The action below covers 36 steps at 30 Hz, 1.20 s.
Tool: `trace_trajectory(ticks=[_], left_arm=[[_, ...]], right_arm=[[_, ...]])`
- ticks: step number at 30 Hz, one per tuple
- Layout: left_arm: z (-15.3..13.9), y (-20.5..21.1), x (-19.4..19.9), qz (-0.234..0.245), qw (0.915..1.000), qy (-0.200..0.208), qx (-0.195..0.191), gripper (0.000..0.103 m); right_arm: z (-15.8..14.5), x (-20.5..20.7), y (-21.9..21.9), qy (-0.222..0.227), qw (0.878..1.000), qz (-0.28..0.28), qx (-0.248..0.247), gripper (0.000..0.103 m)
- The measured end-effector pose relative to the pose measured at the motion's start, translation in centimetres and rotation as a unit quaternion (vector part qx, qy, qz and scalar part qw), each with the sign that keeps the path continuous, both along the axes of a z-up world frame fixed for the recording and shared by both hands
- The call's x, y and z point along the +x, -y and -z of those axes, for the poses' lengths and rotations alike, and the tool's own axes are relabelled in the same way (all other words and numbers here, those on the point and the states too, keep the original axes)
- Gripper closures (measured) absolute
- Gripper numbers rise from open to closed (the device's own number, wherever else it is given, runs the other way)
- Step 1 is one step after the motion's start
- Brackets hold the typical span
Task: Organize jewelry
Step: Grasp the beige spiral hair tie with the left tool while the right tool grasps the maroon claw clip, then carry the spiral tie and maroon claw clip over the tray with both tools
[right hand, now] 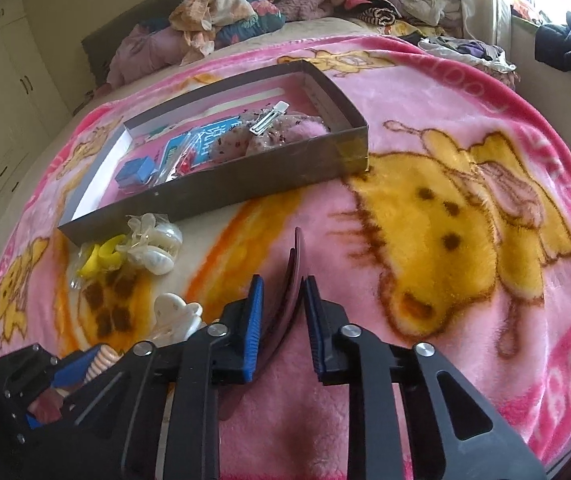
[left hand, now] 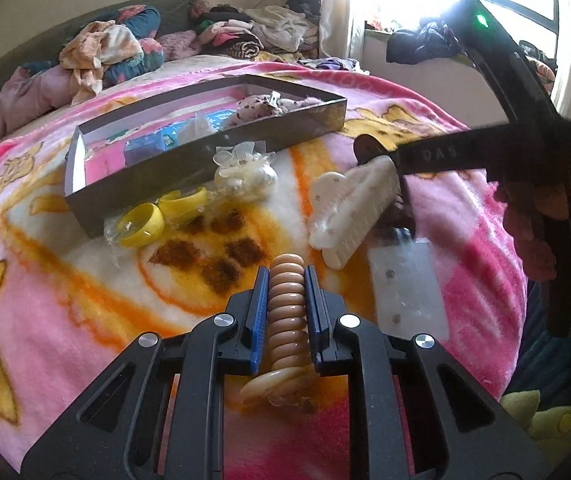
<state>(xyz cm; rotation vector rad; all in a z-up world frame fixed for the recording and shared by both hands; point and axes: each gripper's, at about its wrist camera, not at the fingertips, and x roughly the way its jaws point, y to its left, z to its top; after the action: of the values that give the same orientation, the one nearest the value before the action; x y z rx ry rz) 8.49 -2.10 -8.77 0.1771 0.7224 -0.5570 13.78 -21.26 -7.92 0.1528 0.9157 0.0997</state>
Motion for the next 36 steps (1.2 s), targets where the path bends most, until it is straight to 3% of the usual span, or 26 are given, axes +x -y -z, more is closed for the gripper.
trace_trajectory(ticks=[21, 36], left_arm=[[-3.6, 1.3, 1.7, -0.015, 0.9992, 0.018, -0.034, 0.092], [-4.9, 0.5, 3.7, -0.043, 0.9977, 0.021, -0.049, 0.092]], right_arm=[[-3.2, -3.8, 3.5, 0.073, 0.997, 0.001, 0.010, 0.094], [-5.3, -3.8, 2.9, 0.104, 0.994, -0.014, 0.015, 0.094]])
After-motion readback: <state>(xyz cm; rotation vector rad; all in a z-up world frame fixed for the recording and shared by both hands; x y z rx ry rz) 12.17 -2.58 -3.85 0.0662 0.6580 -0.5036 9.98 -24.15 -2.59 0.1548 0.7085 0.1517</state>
